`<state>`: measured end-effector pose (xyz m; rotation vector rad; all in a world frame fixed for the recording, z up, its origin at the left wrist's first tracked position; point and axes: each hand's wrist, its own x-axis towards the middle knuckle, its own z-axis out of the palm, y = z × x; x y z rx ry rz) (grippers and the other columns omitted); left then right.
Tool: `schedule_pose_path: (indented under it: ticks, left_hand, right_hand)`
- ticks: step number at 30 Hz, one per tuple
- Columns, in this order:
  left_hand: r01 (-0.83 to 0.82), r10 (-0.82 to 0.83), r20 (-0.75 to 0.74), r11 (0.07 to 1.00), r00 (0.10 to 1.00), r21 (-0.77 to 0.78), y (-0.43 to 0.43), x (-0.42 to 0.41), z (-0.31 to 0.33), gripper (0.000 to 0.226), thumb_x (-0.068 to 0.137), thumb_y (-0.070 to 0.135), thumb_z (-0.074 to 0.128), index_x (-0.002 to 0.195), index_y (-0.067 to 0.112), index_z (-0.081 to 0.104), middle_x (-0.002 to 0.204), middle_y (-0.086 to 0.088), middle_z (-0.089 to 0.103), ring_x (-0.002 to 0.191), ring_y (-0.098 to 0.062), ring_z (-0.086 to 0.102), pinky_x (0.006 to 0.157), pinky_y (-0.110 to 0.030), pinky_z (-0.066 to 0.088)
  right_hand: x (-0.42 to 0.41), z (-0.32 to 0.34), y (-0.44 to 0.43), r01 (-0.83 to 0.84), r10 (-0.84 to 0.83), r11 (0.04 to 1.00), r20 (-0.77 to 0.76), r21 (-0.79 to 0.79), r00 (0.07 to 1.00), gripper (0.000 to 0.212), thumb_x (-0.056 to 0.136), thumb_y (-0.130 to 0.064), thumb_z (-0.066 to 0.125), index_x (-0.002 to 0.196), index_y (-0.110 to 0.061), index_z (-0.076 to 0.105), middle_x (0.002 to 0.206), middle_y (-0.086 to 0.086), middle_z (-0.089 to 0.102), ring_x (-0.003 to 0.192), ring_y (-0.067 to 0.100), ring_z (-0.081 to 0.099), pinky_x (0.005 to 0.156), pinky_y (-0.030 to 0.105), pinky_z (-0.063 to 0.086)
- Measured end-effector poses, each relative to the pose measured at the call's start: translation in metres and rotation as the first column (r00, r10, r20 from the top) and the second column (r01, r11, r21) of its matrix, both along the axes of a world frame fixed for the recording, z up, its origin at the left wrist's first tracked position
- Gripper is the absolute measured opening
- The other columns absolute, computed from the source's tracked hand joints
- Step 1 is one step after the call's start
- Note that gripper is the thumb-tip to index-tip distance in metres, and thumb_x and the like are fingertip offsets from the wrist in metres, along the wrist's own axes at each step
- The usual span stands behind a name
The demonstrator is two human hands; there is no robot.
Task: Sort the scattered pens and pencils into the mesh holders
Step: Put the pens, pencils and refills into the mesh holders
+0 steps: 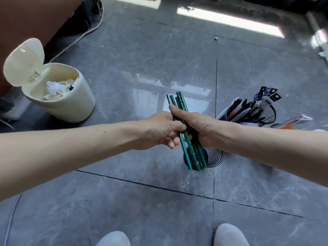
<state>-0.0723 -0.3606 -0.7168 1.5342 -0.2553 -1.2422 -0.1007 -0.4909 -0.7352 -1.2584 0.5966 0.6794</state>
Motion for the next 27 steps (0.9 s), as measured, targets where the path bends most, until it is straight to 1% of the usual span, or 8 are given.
schedule_pose_path:
  ticks: [4,7,10,13,15,19,23,27]
  left_hand:
    - [0.01,-0.009,0.011,1.0,1.0,-0.021,-0.036,0.002,0.014,0.014,0.096,0.003,0.047,0.1,-0.007,0.056,0.069,-0.012,0.06,0.055,-0.012,0.058,0.053,-0.019,0.055]
    - [0.009,-0.009,-0.005,0.998,1.0,-0.061,-0.059,0.0,0.019,0.019,0.088,-0.003,0.059,0.102,-0.014,0.06,0.094,-0.026,0.068,0.082,-0.026,0.068,0.077,-0.023,0.057]
    - [-0.043,0.045,0.019,0.993,0.999,-0.111,-0.081,-0.007,0.019,0.027,0.082,-0.005,0.065,0.108,-0.013,0.062,0.106,-0.024,0.067,0.096,-0.025,0.068,0.077,-0.018,0.056]
    - [-0.029,0.037,0.131,0.997,0.991,-0.065,-0.098,-0.011,0.016,0.023,0.08,0.0,0.069,0.102,-0.007,0.064,0.097,-0.018,0.07,0.084,-0.019,0.069,0.061,-0.015,0.054]
    - [0.038,-0.036,0.251,0.999,0.967,-0.003,-0.106,-0.014,0.015,0.009,0.078,0.001,0.07,0.084,0.0,0.064,0.074,-0.007,0.064,0.063,-0.009,0.062,0.049,-0.015,0.045]
    - [0.029,-0.051,0.453,0.998,0.89,0.054,-0.108,-0.02,-0.001,0.03,0.074,0.01,0.076,0.07,0.008,0.046,0.053,0.003,0.048,0.041,-0.002,0.047,0.04,-0.014,0.036]
    - [0.089,-0.127,0.563,0.992,0.817,0.094,-0.099,-0.021,-0.014,0.037,0.073,0.023,0.077,0.094,0.017,0.047,0.061,-0.004,0.064,0.045,-0.007,0.06,0.046,-0.017,0.046]
    - [0.176,-0.193,0.614,0.98,0.765,0.089,-0.086,-0.017,-0.023,0.024,0.076,0.02,0.074,0.076,0.034,0.054,0.058,0.001,0.065,0.055,-0.016,0.067,0.057,-0.027,0.055]
  right_hand:
    - [-0.005,0.013,-0.022,0.126,-0.125,0.992,0.054,-0.016,0.991,0.046,0.059,-0.053,0.072,0.075,-0.01,0.065,0.057,0.009,0.06,0.042,0.021,0.055,0.042,0.023,0.047]
    - [-0.011,0.028,-0.045,0.234,-0.224,0.967,0.097,-0.104,0.97,0.029,0.082,-0.036,0.069,0.076,-0.008,0.062,0.051,0.007,0.059,0.038,0.02,0.055,0.037,0.02,0.043]
    - [-0.018,0.035,-0.067,0.412,-0.377,0.891,0.195,-0.192,0.905,0.023,0.087,-0.019,0.066,0.07,-0.005,0.06,0.043,0.003,0.059,0.035,0.013,0.056,0.037,0.016,0.042]
    - [-0.026,0.032,-0.077,0.509,-0.47,0.848,0.232,-0.148,0.852,0.022,0.086,-0.017,0.067,0.069,-0.006,0.058,0.049,0.004,0.061,0.042,0.016,0.059,0.043,0.022,0.047]
    - [-0.029,0.028,-0.08,0.552,-0.513,0.82,0.235,-0.148,0.825,0.019,0.085,-0.015,0.067,0.073,-0.006,0.056,0.056,0.009,0.059,0.05,0.023,0.057,0.052,0.03,0.049]
    - [-0.032,0.021,-0.078,0.61,-0.569,0.779,0.248,-0.142,0.784,0.023,0.086,-0.015,0.064,0.07,-0.006,0.05,0.054,0.008,0.051,0.05,0.023,0.052,0.055,0.037,0.049]
    - [-0.039,0.014,-0.068,0.526,-0.454,0.828,0.316,-0.196,0.833,0.031,0.087,-0.026,0.064,0.065,-0.011,0.049,0.054,0.001,0.05,0.049,0.021,0.054,0.051,0.034,0.047]
    - [-0.047,0.005,-0.057,0.428,-0.366,0.899,0.374,-0.094,0.852,0.039,0.091,-0.022,0.061,0.06,-0.008,0.042,0.058,0.015,0.044,0.05,0.03,0.05,0.046,0.033,0.042]
